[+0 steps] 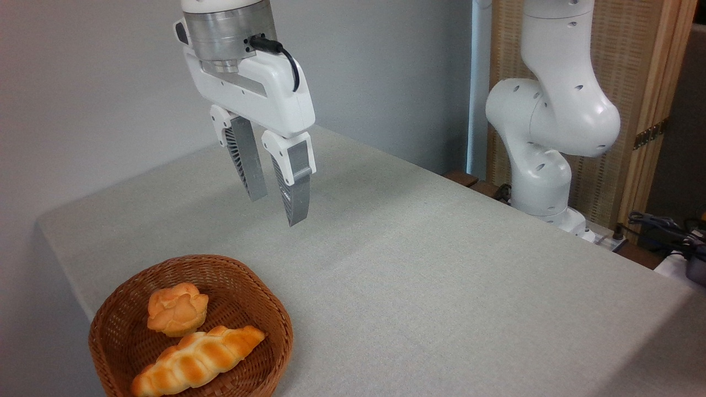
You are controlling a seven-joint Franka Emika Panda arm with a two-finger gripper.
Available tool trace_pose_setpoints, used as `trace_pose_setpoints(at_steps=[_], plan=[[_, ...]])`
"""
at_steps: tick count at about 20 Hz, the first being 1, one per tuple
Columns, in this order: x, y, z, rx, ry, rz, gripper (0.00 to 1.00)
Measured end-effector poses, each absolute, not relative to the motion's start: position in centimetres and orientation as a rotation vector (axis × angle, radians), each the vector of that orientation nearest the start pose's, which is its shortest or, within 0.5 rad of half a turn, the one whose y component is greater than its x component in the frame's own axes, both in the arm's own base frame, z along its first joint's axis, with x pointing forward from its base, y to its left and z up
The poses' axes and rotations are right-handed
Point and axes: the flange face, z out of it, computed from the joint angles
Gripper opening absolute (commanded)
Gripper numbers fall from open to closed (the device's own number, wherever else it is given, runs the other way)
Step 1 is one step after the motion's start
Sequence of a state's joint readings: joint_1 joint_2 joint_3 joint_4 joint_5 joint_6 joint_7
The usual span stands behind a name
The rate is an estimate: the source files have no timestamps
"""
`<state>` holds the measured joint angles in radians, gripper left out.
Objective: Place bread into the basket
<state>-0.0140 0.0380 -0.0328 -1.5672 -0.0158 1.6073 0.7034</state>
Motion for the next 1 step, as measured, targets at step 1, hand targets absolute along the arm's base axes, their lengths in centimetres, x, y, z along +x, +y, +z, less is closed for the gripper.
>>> trace_pose_setpoints(at_steps=[1], plan=[[56.86,-2.84,60.81,-2.937,1.157,-0.012,1.00]])
